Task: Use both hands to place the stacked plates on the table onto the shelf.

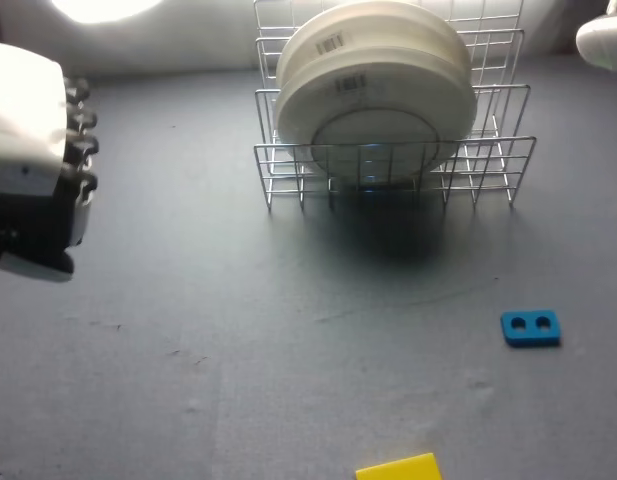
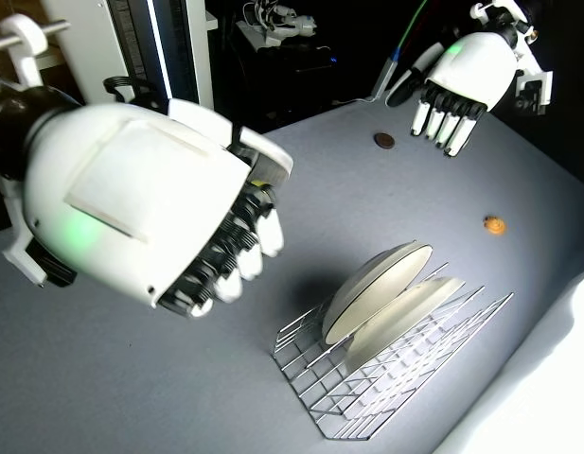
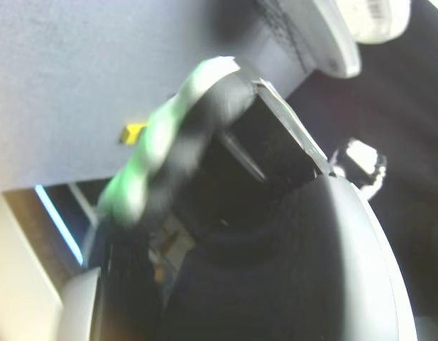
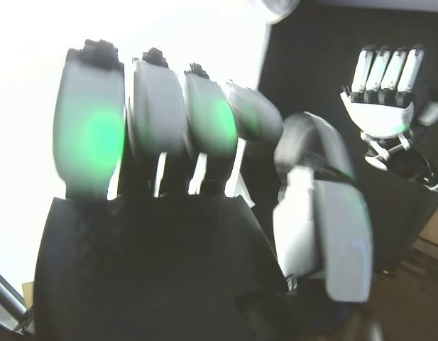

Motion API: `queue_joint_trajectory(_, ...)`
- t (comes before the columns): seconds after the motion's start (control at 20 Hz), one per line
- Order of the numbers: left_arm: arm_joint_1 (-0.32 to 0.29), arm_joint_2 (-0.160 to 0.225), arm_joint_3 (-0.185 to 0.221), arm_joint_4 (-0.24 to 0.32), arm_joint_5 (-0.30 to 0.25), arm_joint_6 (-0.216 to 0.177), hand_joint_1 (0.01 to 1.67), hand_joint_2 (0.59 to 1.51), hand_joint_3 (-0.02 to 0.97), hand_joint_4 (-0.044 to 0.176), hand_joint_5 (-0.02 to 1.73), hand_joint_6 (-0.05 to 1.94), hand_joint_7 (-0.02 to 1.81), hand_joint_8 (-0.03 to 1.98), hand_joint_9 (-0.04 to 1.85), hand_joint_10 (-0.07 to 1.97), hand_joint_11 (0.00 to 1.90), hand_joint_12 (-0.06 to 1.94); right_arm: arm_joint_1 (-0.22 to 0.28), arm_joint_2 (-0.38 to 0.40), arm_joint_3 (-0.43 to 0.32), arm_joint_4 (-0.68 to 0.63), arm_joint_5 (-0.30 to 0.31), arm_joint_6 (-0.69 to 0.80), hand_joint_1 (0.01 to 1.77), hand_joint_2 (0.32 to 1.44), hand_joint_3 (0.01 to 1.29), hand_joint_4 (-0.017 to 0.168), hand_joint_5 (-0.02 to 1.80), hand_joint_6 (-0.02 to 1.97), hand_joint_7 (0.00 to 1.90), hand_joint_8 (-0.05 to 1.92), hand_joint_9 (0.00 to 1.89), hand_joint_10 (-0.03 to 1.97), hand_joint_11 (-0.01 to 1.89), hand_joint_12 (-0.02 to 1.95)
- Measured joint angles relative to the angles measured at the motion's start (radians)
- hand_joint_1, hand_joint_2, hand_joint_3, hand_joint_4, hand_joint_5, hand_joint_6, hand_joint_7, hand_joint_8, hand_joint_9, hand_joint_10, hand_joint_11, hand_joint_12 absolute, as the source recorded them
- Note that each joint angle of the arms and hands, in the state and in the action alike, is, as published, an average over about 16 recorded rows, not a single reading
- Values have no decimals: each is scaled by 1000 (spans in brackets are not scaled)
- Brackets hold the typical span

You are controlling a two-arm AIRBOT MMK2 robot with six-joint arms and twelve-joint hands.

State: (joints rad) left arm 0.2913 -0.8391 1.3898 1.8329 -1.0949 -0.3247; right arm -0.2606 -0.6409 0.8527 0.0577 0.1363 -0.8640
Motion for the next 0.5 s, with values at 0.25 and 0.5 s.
queue_joint_trajectory(0.25, 11, -9, -9, -2, -5, 6, 522, 1396, -11, 140, 1427, 1924, 1519, 1905, 1514, 1916, 1476, 1931, -28, 24, -25, 1, 32, -29, 470, 1338, 12, 134, 1386, 1942, 1525, 1908, 1578, 1923, 1749, 1897)
queue_joint_trajectory(0.5, 14, -18, -10, -4, -5, 12, 558, 1404, -15, 161, 1437, 1934, 1499, 1903, 1502, 1919, 1505, 1933, -47, 24, -28, 1, 60, -46, 517, 1368, 12, 156, 1419, 1957, 1532, 1910, 1590, 1924, 1765, 1897)
